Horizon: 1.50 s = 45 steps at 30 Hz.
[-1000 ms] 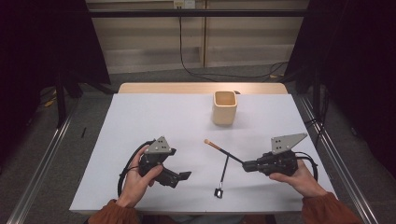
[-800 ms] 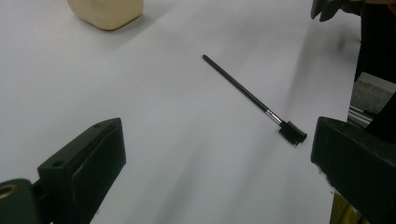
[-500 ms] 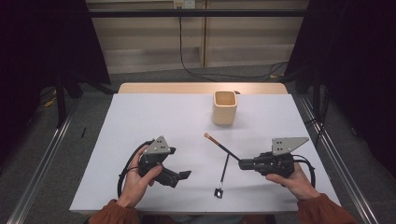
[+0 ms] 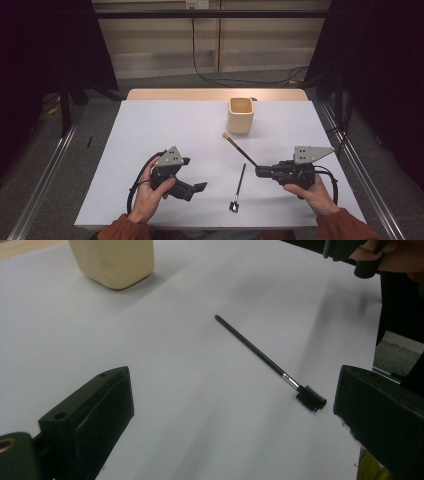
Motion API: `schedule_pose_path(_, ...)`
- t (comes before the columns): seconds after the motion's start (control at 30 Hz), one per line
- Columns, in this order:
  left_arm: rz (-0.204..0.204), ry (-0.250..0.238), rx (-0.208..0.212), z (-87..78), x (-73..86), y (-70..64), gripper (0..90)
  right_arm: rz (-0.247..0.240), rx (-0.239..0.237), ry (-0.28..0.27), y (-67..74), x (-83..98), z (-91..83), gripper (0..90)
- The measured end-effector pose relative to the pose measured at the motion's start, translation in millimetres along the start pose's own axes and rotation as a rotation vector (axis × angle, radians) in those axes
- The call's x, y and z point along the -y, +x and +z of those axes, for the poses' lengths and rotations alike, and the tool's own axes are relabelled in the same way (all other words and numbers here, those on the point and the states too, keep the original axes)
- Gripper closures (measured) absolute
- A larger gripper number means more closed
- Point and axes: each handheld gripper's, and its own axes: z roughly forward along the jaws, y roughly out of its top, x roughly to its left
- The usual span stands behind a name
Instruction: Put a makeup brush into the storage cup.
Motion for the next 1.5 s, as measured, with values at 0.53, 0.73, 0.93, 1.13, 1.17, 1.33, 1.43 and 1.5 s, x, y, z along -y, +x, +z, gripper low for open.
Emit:
schedule_pose_path(0.53,-0.023,-0.194,0.051,4.4,-5.3,-13.0,2.1,-0.012,-0.022,0.017,4.4,-1.0,4.8,86.2)
schedule_pose_path(0.73,0.01,-0.209,0.077,9.4,-13.5,-21.2,2.1,-0.013,-0.015,0.015,2.3,-2.0,4.9,86.1)
schedule_pose_path(0.93,0.005,-0.261,0.082,14.6,-25.7,-25.6,2.4,-0.018,-0.019,0.013,4.0,-2.1,5.6,86.2)
schedule_pose_path(1.13,0.022,-0.265,0.07,15.8,-36.3,-28.1,3.6,-0.022,-0.022,0.011,4.3,-2.2,5.7,86.1)
schedule_pose_path(1.17,0.028,-0.263,0.072,15.6,-37.7,-28.5,3.6,-0.022,-0.022,0.011,4.4,-2.1,5.9,86.1)
schedule_pose_path(1.33,0.063,-0.273,0.067,17.4,-45.8,-31.5,4.1,-0.024,-0.024,0.012,4.9,-1.7,7.0,86.2)
schedule_pose_path(1.43,0.087,-0.273,0.066,17.6,-49.7,-32.7,3.9,-0.023,-0.027,0.014,5.7,-1.2,8.1,86.2)
schedule_pose_path(1.5,0.09,-0.282,0.074,15.7,-51.3,-32.8,3.9,-0.025,-0.029,0.016,6.4,-0.8,9.4,86.1)
